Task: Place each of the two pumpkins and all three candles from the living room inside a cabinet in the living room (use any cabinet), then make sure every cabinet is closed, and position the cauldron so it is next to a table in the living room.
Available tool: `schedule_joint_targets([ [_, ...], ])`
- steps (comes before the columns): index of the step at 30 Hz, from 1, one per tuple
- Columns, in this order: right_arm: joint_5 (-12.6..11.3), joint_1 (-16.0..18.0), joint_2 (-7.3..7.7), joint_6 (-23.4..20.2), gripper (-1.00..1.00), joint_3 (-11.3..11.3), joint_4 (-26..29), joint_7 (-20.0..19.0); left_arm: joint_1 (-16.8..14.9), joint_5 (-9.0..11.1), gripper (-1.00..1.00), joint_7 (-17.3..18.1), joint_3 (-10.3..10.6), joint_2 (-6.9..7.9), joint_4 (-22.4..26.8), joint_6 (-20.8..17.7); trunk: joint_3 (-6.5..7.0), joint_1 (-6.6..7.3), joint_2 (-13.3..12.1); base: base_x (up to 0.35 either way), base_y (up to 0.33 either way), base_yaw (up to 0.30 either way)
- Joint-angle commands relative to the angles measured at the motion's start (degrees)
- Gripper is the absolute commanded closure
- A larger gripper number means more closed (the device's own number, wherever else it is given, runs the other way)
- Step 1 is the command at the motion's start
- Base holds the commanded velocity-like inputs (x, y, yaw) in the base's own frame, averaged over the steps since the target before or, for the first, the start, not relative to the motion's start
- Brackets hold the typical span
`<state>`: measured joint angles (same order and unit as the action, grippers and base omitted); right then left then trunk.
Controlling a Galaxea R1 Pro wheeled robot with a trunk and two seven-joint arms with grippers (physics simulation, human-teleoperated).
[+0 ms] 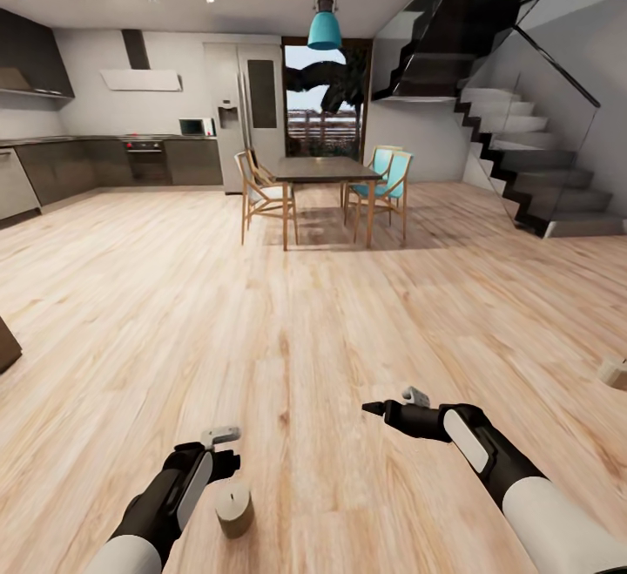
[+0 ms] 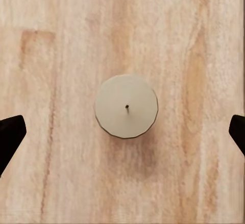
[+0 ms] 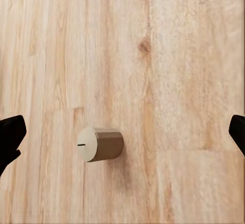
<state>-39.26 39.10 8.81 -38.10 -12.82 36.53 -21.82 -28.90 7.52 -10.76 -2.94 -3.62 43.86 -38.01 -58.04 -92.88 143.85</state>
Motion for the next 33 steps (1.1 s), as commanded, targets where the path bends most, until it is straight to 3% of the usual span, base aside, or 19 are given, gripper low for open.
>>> schedule_joint_targets([
  [1,-0.04,0.04,0.06,-0.08,-1.0,-0.19,0.03,-0.1,-0.02,0.63,-1.0,-0.41,-0.14,-0.06,0.09,-0.23,-0.06,-0.02,0.02,0.292,-0.035,0.0],
  [33,-0.38,0.07,0.13,2.32,-1.0,-0.22,0.04,-0.43,-0.02,0.64,-1.0,-0.41,-0.14,-0.04,0.06,-0.23,-0.06,-0.02,0.02,0.121,0.006,0.0],
])
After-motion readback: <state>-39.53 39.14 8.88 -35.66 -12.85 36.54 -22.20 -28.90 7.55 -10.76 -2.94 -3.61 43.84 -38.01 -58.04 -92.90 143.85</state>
